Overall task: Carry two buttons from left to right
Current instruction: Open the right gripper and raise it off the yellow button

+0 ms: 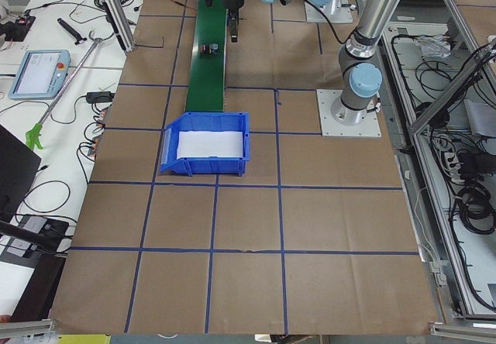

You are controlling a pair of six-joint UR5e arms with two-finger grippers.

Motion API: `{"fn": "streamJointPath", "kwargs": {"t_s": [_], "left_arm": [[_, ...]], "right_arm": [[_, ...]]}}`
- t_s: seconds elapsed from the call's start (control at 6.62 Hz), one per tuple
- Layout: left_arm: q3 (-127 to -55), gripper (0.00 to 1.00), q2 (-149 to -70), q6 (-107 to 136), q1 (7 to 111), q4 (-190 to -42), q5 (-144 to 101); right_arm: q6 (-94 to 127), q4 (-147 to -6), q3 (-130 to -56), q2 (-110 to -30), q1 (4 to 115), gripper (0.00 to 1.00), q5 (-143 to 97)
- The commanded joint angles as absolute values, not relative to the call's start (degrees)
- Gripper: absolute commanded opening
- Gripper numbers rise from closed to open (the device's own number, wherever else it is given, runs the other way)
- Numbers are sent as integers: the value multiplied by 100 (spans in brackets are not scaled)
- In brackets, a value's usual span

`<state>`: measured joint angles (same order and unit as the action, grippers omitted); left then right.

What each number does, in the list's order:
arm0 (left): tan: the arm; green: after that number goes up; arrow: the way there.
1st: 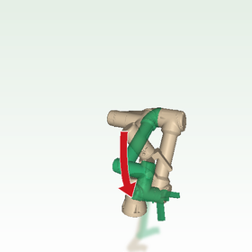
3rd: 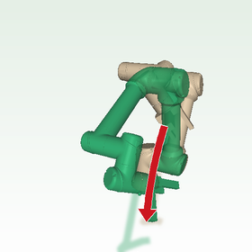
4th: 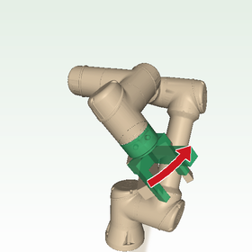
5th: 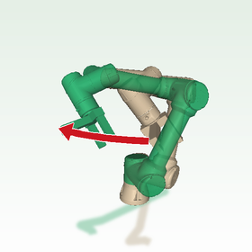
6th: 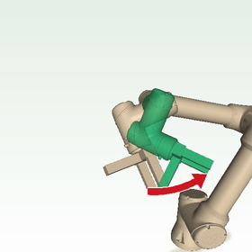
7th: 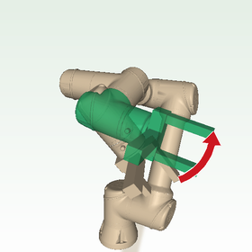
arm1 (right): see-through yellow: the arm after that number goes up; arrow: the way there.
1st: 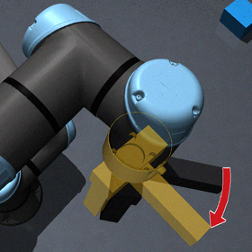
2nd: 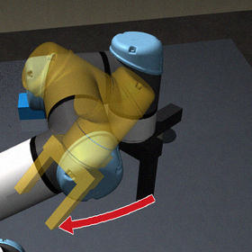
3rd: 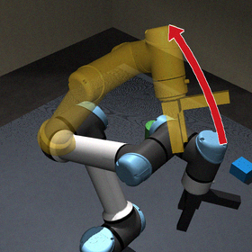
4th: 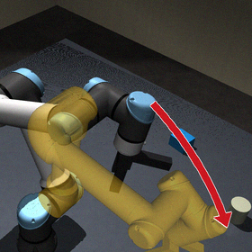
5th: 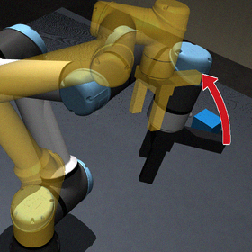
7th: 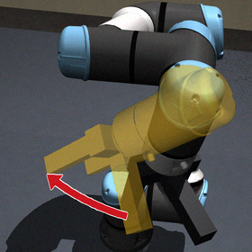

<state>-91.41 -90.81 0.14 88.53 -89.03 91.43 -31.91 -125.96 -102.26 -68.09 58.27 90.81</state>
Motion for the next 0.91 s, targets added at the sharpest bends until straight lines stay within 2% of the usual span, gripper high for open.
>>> {"fn": "streamJointPath", "kwargs": {"t_s": [0.0, 0.15, 0.3, 0.45, 0.6, 0.76], "left_arm": [[-9149, 100, -9062, 17, 8859, -8903, 9141], [-9158, 100, -9053, 18, 8859, -8903, 9141], [-9167, 100, -9035, 18, 8859, -8912, 9141], [-9158, 100, -9035, 18, 8859, -8903, 9141], [-9167, 100, -9035, 18, 8859, -8912, 9141], [-9167, 100, -9035, 9, 8859, -8903, 9141]], "right_arm": [[-3190, -12612, -10222, -6742, 5827, 22, 9088], [-3190, -12621, -10230, -6741, 5827, 23, 9088], [-3190, -12621, -10230, -6724, 5827, 29, 9079], [-3182, -12699, -10187, -6671, 5827, 50, 9070], [-3173, -12726, -10143, -6688, 5827, 89, 9036], [-3173, -12753, -10143, -6697, 5827, 96, 8774]]}}
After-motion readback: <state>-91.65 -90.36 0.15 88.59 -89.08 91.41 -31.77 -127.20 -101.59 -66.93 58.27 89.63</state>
